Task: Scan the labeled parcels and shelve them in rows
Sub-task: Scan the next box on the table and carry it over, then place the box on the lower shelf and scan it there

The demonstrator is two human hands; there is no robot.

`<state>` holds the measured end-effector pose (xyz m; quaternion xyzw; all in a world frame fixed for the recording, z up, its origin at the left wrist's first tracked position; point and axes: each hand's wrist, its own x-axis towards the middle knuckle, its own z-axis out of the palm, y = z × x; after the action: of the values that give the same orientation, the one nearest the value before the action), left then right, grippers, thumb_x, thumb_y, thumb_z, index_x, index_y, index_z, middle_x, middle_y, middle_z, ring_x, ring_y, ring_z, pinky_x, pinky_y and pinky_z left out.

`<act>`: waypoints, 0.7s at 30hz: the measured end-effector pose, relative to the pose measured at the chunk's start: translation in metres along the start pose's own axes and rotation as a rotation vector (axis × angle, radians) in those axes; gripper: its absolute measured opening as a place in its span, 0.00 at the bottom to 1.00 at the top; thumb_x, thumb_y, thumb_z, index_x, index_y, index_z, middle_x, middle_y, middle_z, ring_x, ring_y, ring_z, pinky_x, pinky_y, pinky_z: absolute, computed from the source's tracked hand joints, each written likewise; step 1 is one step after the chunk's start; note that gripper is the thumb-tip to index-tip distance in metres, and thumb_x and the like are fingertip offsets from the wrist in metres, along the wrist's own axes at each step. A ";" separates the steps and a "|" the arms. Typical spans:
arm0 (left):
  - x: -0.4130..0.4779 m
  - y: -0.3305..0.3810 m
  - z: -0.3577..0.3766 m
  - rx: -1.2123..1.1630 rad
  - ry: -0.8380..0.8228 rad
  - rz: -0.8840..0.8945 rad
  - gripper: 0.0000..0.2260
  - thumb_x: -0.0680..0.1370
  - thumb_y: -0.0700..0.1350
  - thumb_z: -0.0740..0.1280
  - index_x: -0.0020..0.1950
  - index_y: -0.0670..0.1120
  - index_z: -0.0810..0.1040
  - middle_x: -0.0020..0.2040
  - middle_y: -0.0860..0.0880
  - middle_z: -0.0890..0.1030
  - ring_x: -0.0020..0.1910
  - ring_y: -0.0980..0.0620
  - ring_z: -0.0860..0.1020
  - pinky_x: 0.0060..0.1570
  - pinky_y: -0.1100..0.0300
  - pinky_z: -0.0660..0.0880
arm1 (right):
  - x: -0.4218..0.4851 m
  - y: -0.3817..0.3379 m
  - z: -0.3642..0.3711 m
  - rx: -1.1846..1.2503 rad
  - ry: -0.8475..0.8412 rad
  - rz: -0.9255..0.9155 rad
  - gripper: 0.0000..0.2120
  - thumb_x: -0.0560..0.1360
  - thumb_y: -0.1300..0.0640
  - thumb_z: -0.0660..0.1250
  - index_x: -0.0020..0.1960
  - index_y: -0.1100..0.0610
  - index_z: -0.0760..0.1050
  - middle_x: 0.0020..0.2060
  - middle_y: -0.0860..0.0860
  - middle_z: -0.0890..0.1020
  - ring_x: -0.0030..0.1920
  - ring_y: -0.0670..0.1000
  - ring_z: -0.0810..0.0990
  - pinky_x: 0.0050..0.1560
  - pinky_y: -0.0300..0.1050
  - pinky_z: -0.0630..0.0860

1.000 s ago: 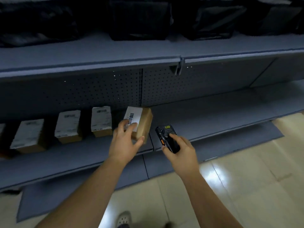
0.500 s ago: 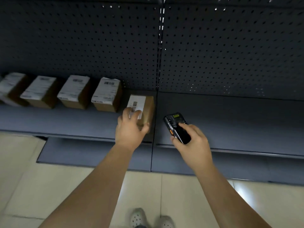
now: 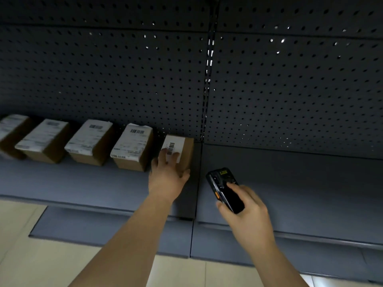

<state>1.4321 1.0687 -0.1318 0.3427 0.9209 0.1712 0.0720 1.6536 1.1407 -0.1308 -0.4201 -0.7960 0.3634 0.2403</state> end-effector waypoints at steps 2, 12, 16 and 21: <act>0.012 0.002 0.000 0.016 -0.025 -0.004 0.30 0.76 0.60 0.65 0.75 0.53 0.63 0.77 0.48 0.55 0.71 0.39 0.60 0.62 0.46 0.71 | 0.004 -0.003 0.002 0.010 0.023 -0.001 0.29 0.64 0.35 0.66 0.63 0.43 0.78 0.60 0.44 0.77 0.59 0.47 0.77 0.57 0.50 0.77; 0.025 0.011 -0.005 0.005 -0.030 0.030 0.33 0.75 0.68 0.61 0.76 0.55 0.61 0.78 0.49 0.55 0.73 0.38 0.59 0.66 0.43 0.66 | -0.003 -0.009 -0.009 -0.063 0.019 -0.019 0.28 0.65 0.36 0.67 0.62 0.44 0.79 0.59 0.45 0.78 0.58 0.48 0.78 0.56 0.50 0.78; -0.011 0.003 -0.047 -0.058 0.044 0.174 0.35 0.74 0.70 0.55 0.75 0.53 0.66 0.77 0.48 0.62 0.74 0.40 0.61 0.67 0.42 0.66 | -0.015 -0.037 -0.024 -0.053 0.016 -0.044 0.27 0.65 0.36 0.67 0.62 0.45 0.79 0.59 0.45 0.78 0.57 0.49 0.78 0.55 0.52 0.78; -0.084 -0.022 -0.147 -0.089 0.108 0.294 0.30 0.76 0.67 0.56 0.71 0.51 0.72 0.71 0.50 0.72 0.70 0.44 0.67 0.63 0.42 0.71 | -0.051 -0.112 -0.048 -0.021 -0.036 -0.098 0.29 0.65 0.35 0.66 0.63 0.44 0.79 0.61 0.45 0.77 0.60 0.50 0.77 0.59 0.51 0.77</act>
<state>1.4459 0.9591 -0.0016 0.4606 0.8549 0.2386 0.0115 1.6582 1.0733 -0.0176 -0.3767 -0.8235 0.3504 0.2391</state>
